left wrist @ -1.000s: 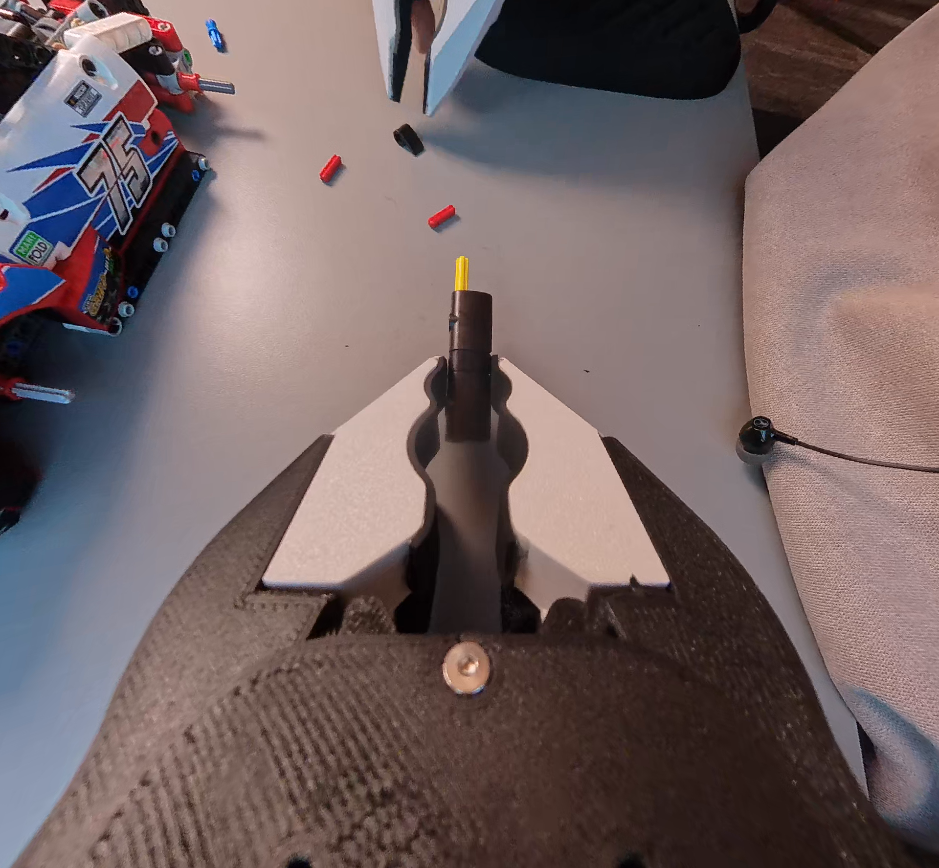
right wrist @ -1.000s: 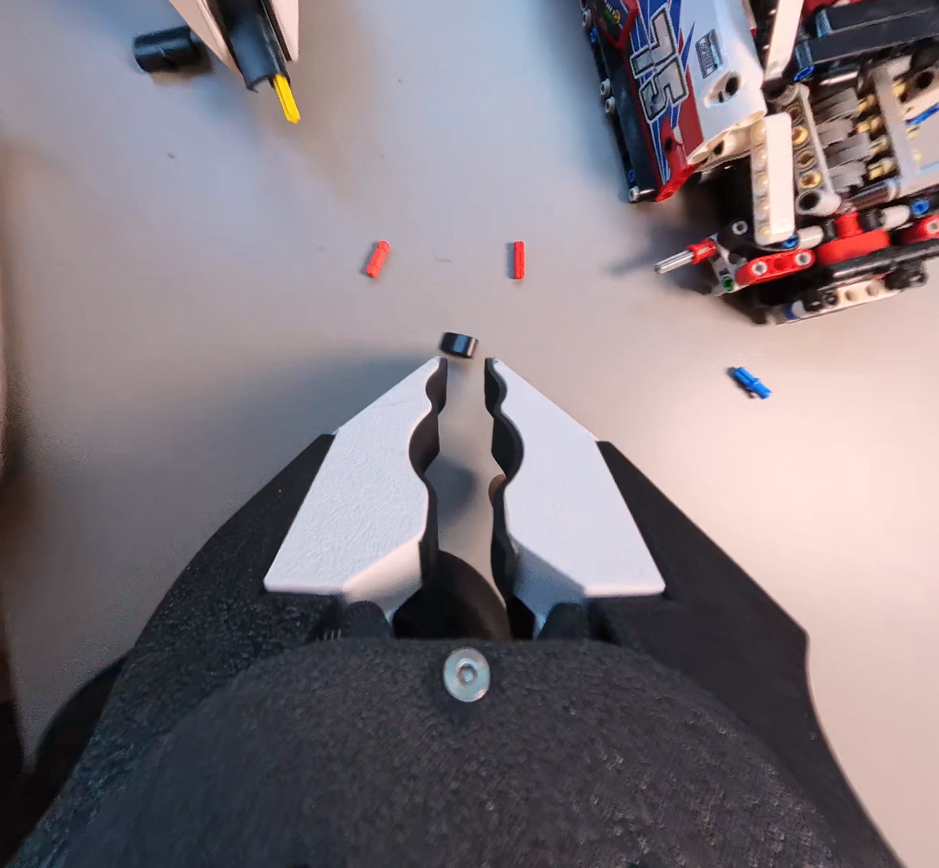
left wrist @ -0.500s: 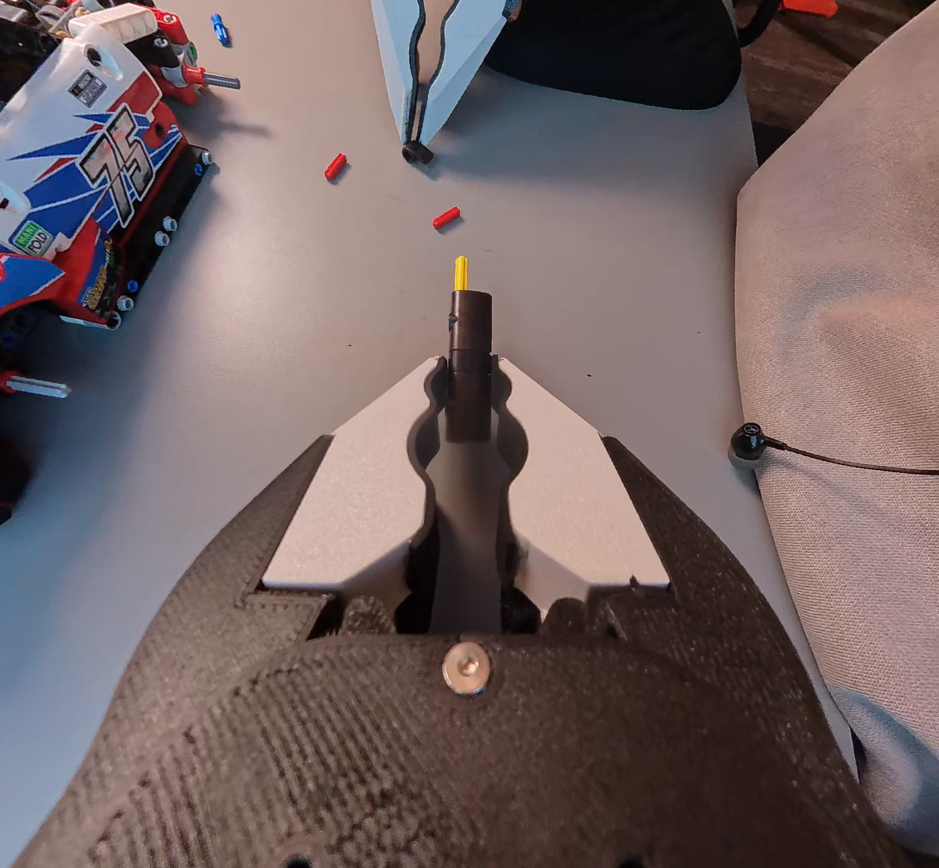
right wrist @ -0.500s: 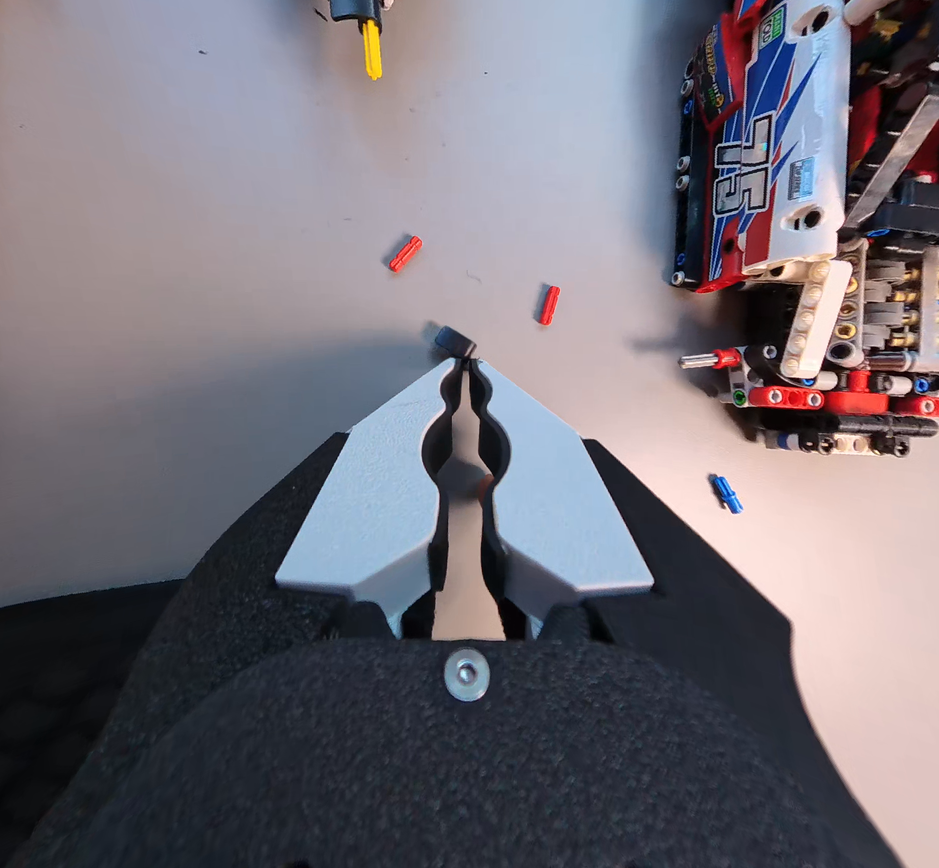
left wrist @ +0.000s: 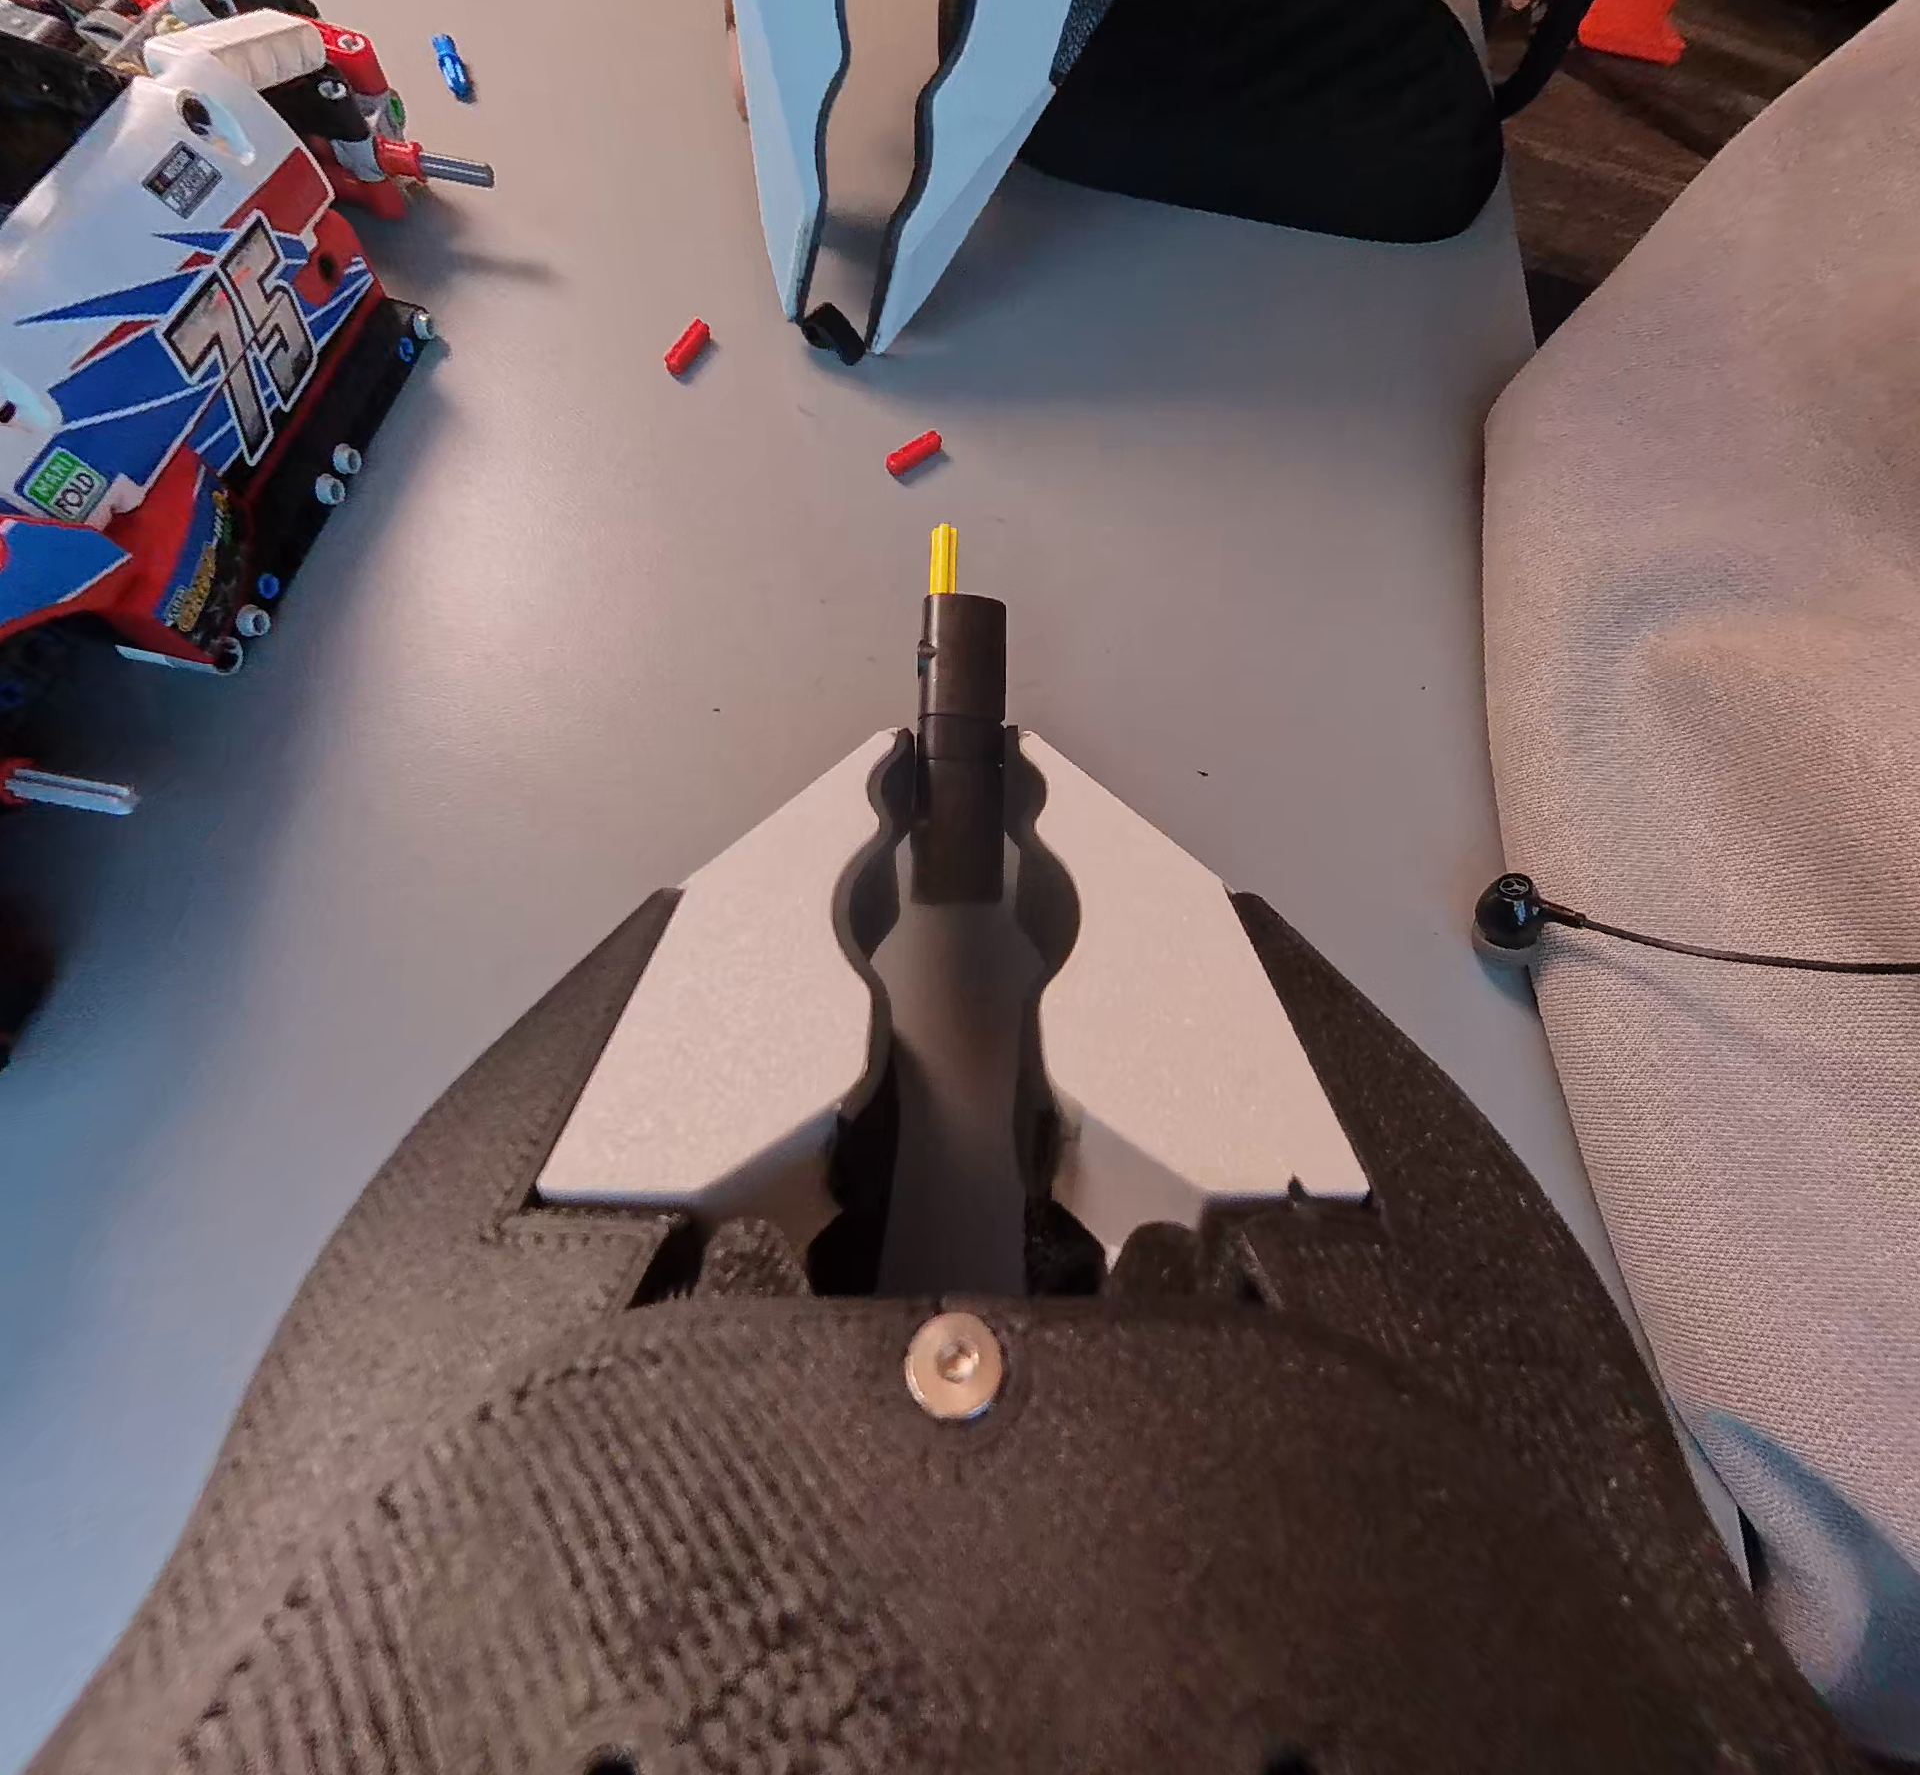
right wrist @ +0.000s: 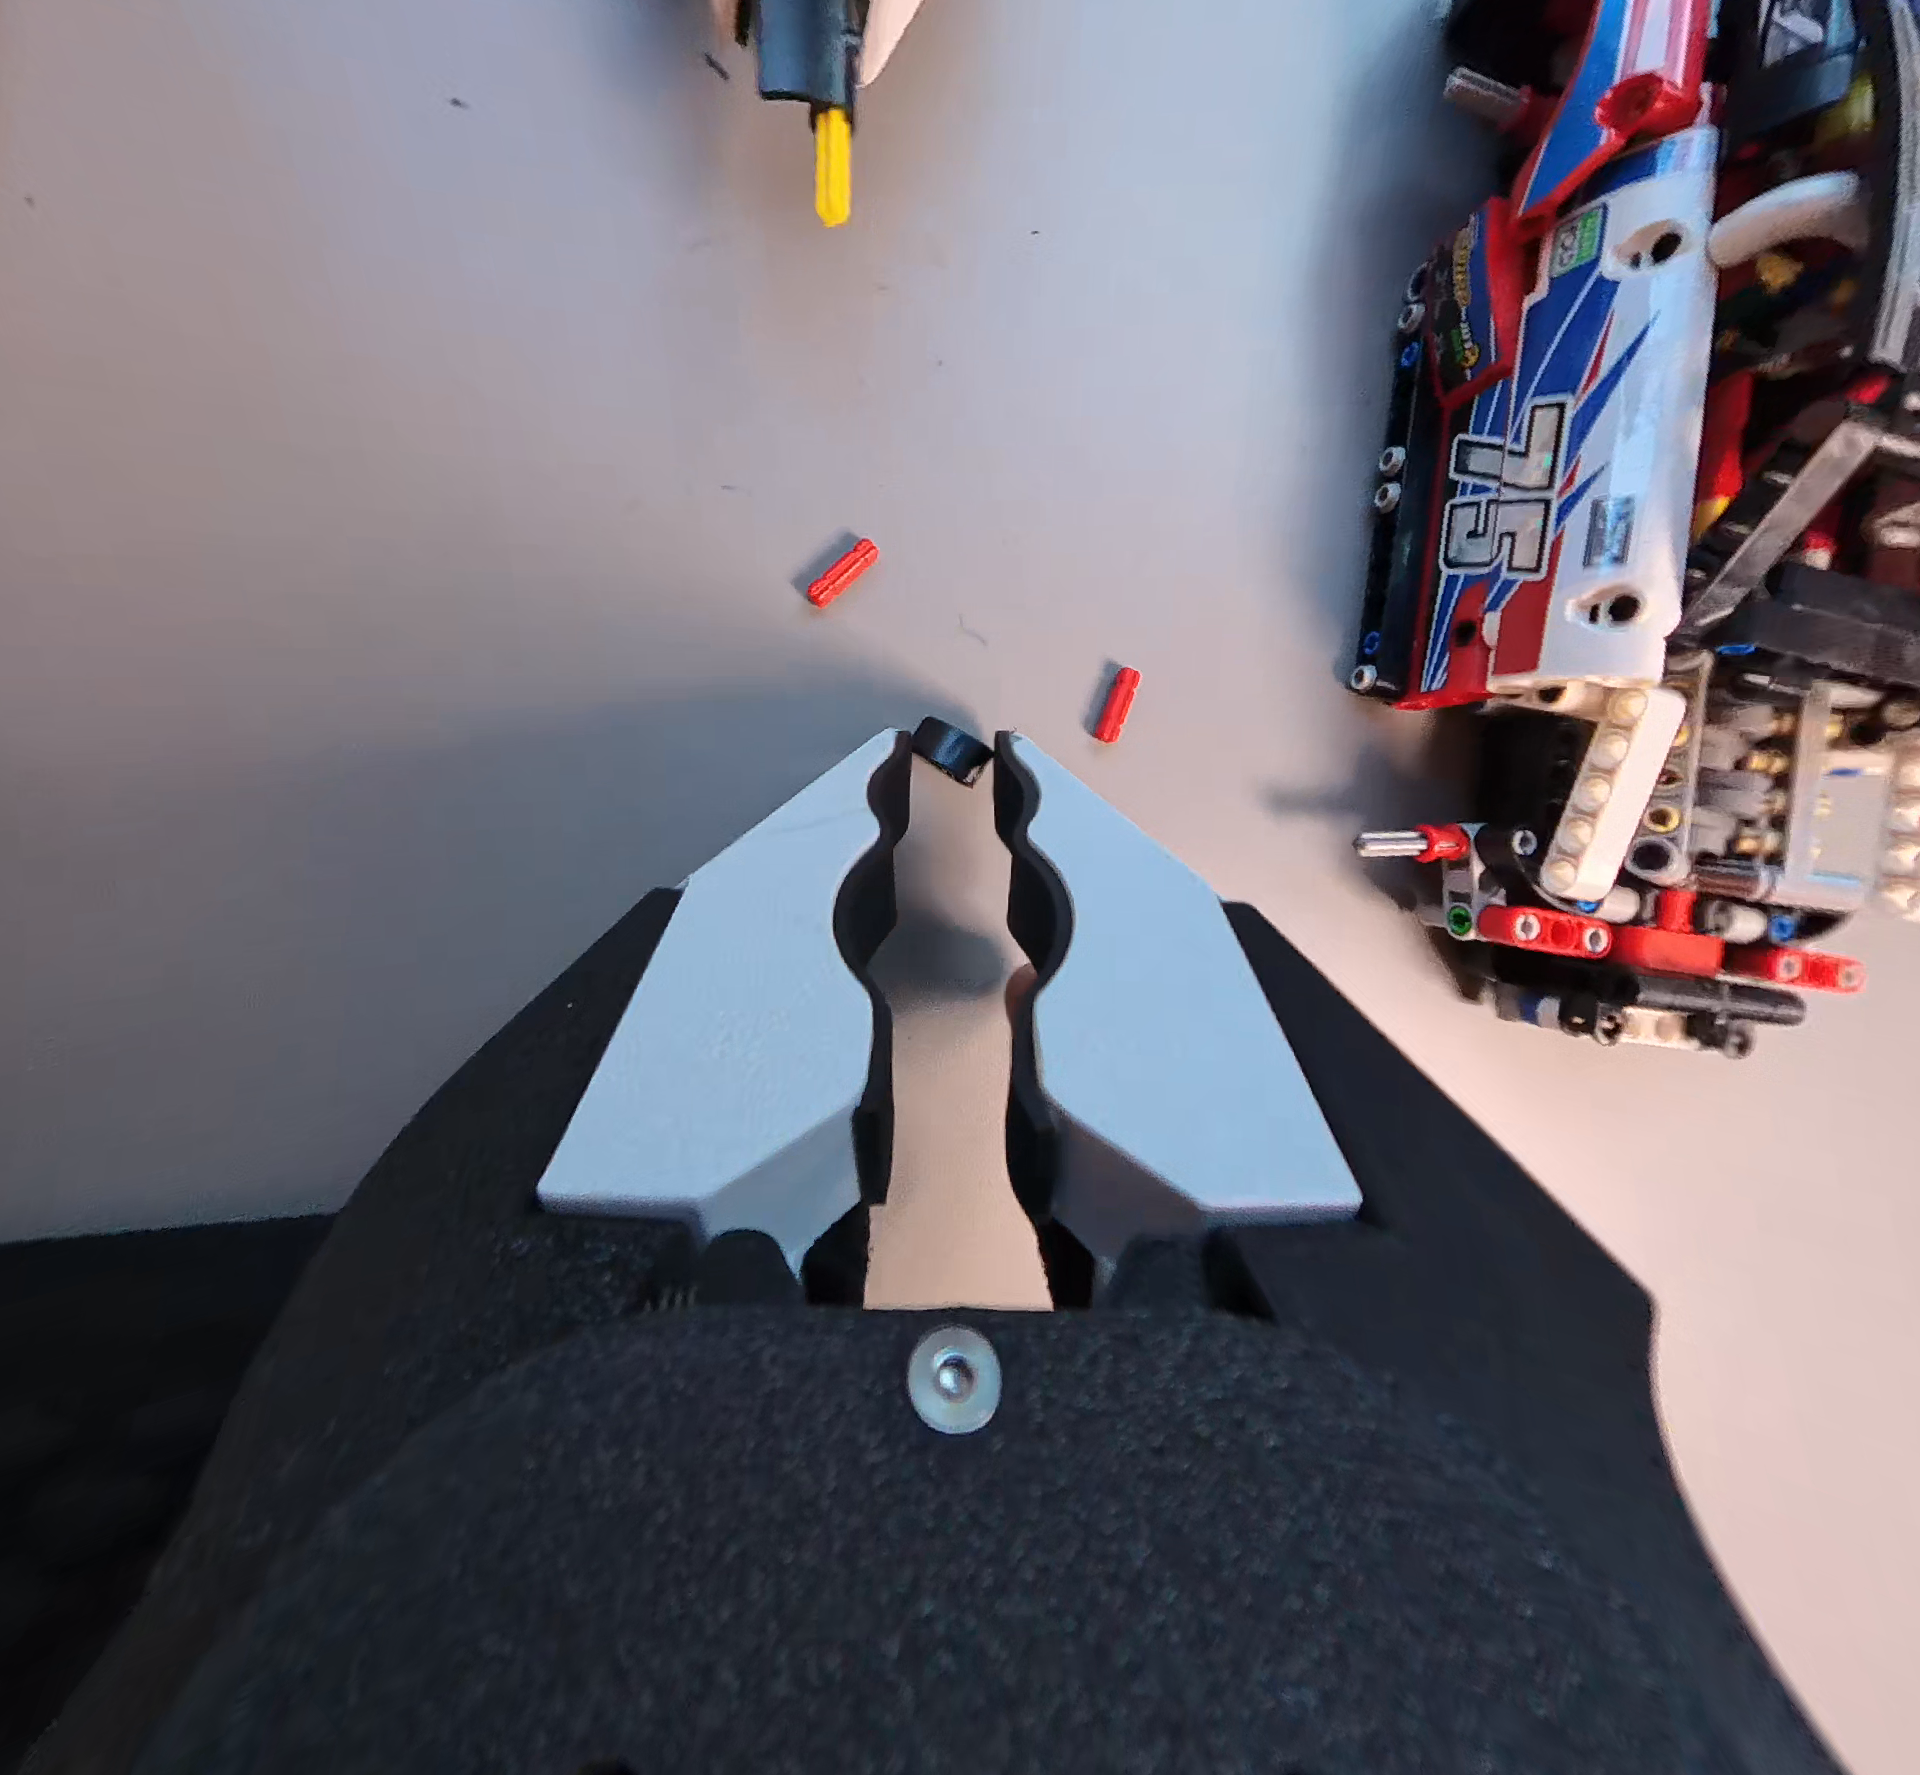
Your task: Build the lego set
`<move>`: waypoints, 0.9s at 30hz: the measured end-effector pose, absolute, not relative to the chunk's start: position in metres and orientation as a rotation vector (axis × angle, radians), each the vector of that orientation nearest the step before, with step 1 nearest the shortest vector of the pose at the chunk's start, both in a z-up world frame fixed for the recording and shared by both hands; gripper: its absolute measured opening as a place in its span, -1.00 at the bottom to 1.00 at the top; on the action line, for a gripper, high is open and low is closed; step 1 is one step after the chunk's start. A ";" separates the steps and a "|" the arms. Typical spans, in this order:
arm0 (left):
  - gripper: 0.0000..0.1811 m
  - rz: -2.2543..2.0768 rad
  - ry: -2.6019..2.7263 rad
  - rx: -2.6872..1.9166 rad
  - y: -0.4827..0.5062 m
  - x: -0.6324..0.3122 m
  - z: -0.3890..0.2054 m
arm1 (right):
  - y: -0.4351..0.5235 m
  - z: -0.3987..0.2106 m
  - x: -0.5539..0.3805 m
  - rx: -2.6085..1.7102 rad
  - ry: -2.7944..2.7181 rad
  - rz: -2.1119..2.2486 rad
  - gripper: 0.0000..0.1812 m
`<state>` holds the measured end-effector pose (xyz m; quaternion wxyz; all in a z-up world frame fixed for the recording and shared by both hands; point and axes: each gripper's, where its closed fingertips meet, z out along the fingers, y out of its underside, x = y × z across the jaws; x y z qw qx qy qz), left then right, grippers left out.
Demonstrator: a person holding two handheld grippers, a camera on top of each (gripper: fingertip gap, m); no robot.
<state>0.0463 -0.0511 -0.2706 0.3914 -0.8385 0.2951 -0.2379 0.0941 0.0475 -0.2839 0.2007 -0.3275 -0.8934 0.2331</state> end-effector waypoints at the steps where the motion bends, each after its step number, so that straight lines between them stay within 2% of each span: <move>1: -0.84 -0.601 0.751 -2.130 -0.051 0.046 -0.271 | 0.049 -0.284 0.093 -0.985 -2.484 0.688 -0.85; 12: -0.84 -0.594 0.735 -2.131 -0.049 0.045 -0.271 | 0.054 -0.280 0.088 -1.770 -2.227 1.091 -0.92; 16: -0.84 -0.587 0.727 -2.128 -0.047 0.045 -0.270 | 0.038 -0.269 0.088 -2.087 -2.042 1.427 -0.92; 20: -0.84 -0.546 0.738 -2.107 -0.045 0.048 -0.269 | 0.015 -0.235 0.074 -2.122 -1.791 1.865 -0.92; 27: -0.84 -0.520 0.761 -1.993 -0.042 0.058 -0.252 | -0.019 -0.220 0.063 -2.040 -1.747 2.075 -0.92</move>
